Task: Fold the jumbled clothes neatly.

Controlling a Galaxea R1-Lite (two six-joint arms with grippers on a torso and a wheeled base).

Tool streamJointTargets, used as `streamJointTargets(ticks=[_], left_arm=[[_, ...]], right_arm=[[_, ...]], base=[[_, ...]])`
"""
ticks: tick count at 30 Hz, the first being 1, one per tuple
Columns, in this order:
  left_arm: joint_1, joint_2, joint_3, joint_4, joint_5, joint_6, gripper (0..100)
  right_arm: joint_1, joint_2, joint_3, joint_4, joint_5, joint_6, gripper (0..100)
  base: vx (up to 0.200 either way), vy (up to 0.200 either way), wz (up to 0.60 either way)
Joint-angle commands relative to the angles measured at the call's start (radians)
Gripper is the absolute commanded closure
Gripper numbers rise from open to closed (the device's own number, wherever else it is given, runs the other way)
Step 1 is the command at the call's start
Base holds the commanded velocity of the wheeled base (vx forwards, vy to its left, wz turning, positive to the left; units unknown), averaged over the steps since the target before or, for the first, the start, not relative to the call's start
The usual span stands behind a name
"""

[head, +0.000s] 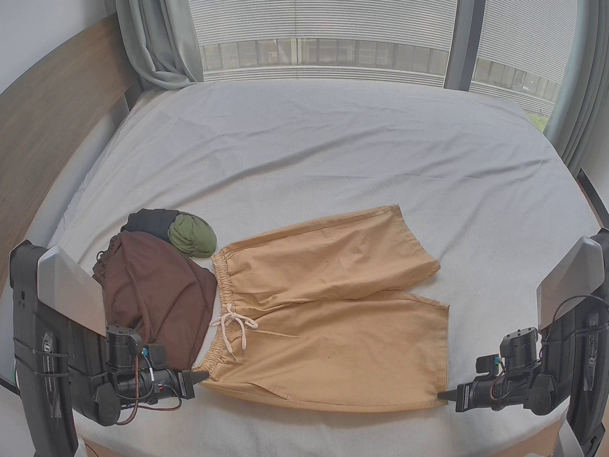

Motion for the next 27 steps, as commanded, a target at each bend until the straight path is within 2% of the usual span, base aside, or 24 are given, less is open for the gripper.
streamJointTargets(ticks=[1,6,12,17,23,27], left_arm=[[0.001,0.010,0.034,0.000,-0.011,0.024,100],[0.002,0.006,0.044,0.000,-0.020,0.035,100],[0.004,0.007,0.009,-0.003,-0.023,0.033,100],[0.004,-0.005,-0.016,-0.003,-0.023,0.017,100],[-0.007,-0.065,-0.045,-0.003,-0.022,-0.085,100],[-0.021,-0.134,-0.066,-0.003,-0.020,-0.178,100]], right_arm=[[0.000,-0.023,0.017,0.000,0.000,-0.001,100],[0.000,-0.022,0.017,0.007,0.000,-0.006,100],[-0.005,-0.011,0.017,-0.087,0.002,-0.001,100],[-0.018,-0.026,0.010,-0.089,0.017,0.002,100],[-0.020,-0.118,0.002,-0.089,0.054,0.034,100],[-0.015,-0.181,-0.027,-0.089,0.065,0.096,100]], base=[[0.000,0.000,0.00],[0.000,0.000,0.00],[0.000,0.000,0.00],[0.000,0.000,0.00],[0.000,0.000,0.00],[0.000,0.000,0.00]])
